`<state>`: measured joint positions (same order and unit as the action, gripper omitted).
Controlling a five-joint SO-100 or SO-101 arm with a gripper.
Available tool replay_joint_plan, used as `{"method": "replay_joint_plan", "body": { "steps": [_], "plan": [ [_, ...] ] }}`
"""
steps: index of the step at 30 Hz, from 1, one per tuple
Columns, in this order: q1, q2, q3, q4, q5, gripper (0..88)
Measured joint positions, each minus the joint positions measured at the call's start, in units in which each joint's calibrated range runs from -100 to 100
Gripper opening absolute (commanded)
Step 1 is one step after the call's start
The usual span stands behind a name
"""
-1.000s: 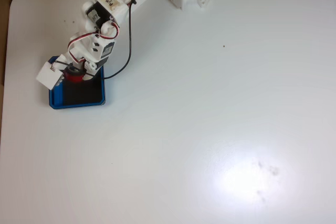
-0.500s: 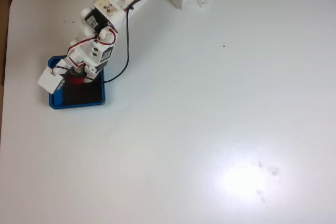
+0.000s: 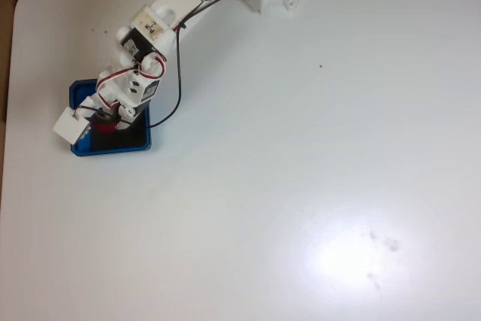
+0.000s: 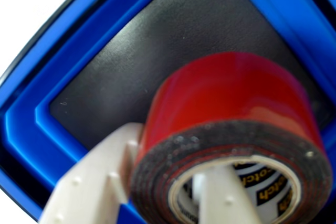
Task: Pick the red roll and drop it in the blue box
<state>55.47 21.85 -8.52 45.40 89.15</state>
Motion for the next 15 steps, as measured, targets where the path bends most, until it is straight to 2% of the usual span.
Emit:
{"method": "replay_joint_plan", "body": {
  "steps": [8, 15],
  "plan": [
    [0.00, 0.08, 0.00, 0.00, 0.00, 2.0],
    [0.79, 0.08, 0.00, 0.00, 0.00, 14.4]
  ]
}}
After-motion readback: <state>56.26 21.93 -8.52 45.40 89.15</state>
